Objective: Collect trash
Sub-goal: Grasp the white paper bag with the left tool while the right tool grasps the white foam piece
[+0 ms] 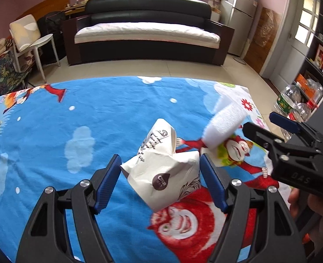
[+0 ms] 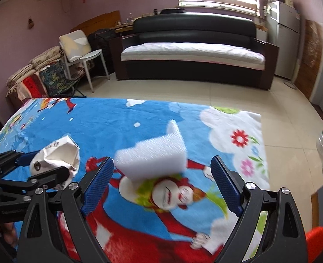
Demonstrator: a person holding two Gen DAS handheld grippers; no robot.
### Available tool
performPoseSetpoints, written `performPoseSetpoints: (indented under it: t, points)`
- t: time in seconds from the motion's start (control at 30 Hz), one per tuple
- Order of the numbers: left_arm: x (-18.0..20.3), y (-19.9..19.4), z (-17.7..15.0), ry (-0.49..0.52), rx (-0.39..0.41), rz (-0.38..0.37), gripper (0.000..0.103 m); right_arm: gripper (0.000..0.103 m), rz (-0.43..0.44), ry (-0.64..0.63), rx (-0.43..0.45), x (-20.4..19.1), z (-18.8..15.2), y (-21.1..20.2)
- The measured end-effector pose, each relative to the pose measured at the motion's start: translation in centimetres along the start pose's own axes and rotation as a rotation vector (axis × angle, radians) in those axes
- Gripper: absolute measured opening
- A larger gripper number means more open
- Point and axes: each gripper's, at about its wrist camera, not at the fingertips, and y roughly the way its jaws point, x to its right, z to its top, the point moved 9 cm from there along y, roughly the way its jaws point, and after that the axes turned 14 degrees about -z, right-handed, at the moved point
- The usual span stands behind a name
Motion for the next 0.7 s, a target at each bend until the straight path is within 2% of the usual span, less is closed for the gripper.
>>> performPoseSetpoints:
  t: [0.27, 0.7]
  points:
    - [-3.0, -2.0, 1.2, -0.058, 0.043, 0.03, 0.071, 0.085, 0.029, -0.078, -0.019, -2.2, 1.0, 2.2]
    - [-3.4, -2.4, 1.6, -0.07, 0.054, 0.032, 0.071, 0.085, -0.015, -0.118, -0.043, -1.8, 0.7, 4.0]
